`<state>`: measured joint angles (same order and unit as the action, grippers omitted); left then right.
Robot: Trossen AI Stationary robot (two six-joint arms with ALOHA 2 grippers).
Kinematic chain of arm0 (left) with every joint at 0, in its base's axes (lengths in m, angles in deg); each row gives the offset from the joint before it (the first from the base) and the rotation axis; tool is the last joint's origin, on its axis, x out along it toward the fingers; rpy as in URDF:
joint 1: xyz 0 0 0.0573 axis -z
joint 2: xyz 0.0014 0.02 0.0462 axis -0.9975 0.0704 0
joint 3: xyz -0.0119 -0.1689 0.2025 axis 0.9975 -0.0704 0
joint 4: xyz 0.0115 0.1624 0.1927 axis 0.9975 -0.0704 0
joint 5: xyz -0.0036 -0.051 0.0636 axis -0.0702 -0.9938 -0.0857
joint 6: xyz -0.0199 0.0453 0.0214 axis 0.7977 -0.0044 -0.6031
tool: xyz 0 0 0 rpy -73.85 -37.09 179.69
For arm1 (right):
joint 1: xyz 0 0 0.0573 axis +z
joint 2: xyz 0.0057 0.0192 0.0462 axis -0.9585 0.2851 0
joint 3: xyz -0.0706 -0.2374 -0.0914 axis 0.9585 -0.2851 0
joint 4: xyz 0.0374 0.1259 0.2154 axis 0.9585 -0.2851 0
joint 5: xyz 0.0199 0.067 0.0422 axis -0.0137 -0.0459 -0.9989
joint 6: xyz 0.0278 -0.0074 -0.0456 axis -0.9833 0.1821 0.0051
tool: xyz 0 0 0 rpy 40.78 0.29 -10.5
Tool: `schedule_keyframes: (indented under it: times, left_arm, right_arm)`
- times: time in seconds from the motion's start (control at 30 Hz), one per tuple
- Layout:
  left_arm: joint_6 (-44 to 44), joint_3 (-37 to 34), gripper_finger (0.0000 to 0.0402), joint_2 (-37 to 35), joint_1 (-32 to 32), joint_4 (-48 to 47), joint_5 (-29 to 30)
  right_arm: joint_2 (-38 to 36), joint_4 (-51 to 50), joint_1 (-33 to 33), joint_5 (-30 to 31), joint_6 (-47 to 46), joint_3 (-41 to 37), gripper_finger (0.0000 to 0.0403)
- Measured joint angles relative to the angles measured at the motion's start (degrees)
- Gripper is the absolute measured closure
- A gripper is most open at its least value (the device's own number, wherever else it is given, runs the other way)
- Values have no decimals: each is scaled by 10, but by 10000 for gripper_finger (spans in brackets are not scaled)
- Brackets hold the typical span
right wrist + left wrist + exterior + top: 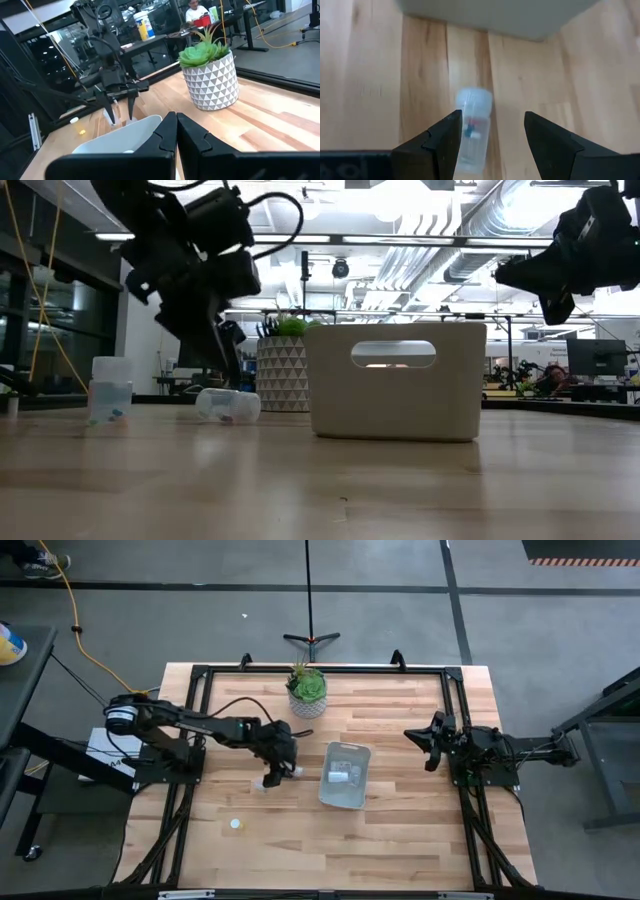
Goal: Pick and place pill bottles into a basket
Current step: Put the top transparent medicine bottle into the white bin
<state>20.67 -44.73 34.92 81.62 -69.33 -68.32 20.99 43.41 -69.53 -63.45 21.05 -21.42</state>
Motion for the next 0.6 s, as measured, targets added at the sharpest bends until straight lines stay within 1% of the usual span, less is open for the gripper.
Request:
schedule_keyframes:
  times: [0.23,0.6]
  left_arm:
    - [-12,-1,151,38,-1,-1,38]
    - [-11,-1,151,69,-1,0,41]
  right_arm:
    - [0,-1,0,0,8,0,402]
    - [0,-2,0,-1,5,0,402]
